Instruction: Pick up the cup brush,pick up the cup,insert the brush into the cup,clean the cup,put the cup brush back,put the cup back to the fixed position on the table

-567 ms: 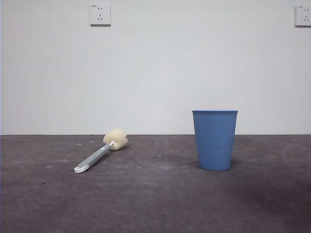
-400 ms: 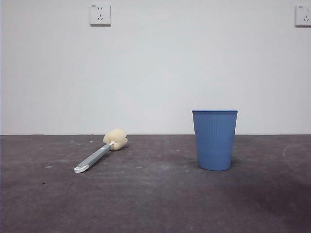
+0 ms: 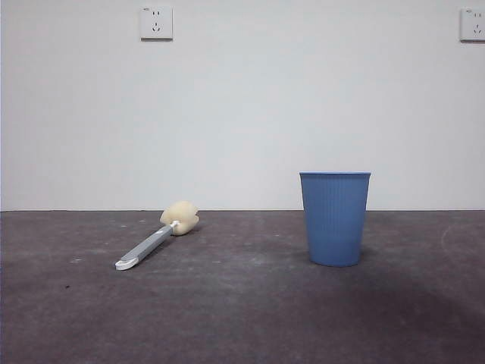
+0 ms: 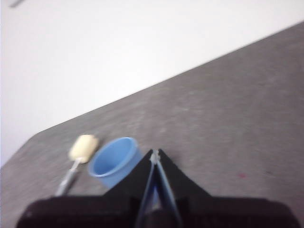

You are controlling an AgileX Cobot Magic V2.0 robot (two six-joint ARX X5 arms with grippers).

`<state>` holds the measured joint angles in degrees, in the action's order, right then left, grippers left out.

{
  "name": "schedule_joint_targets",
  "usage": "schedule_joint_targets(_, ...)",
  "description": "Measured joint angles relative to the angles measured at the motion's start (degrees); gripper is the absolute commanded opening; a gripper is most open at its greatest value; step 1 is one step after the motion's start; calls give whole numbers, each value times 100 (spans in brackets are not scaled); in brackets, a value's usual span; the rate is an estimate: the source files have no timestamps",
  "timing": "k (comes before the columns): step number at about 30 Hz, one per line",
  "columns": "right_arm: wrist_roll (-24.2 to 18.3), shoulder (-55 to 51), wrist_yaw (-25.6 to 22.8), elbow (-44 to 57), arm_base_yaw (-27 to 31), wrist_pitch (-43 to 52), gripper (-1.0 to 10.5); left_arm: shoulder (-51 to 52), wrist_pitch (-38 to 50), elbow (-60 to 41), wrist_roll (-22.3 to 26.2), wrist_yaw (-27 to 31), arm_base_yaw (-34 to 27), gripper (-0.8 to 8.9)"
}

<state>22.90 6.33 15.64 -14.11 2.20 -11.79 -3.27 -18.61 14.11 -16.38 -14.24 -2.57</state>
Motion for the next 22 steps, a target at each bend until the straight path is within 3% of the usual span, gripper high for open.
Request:
schedule_joint_targets(6,-415,944,852,-1117,0,-872,-11,-688,-483,920,33,-614,0,-6)
schedule_joint_targets(11,-1189,1773,1412,-2210,-2,-2107,-11,-1434,-1250,1722,358,-1287,0,-6)
schedule_joint_targets(17,-2192,2629,1572,-3276,-122,-3779,-11,-2129,-2514,2590,1049,-1624,0,-6)
schedule_joint_targets(22,-2660,3010,1572,-3539,-295,-4583,-11,-2472,-3611,3132,1672,-1628,0,-6)
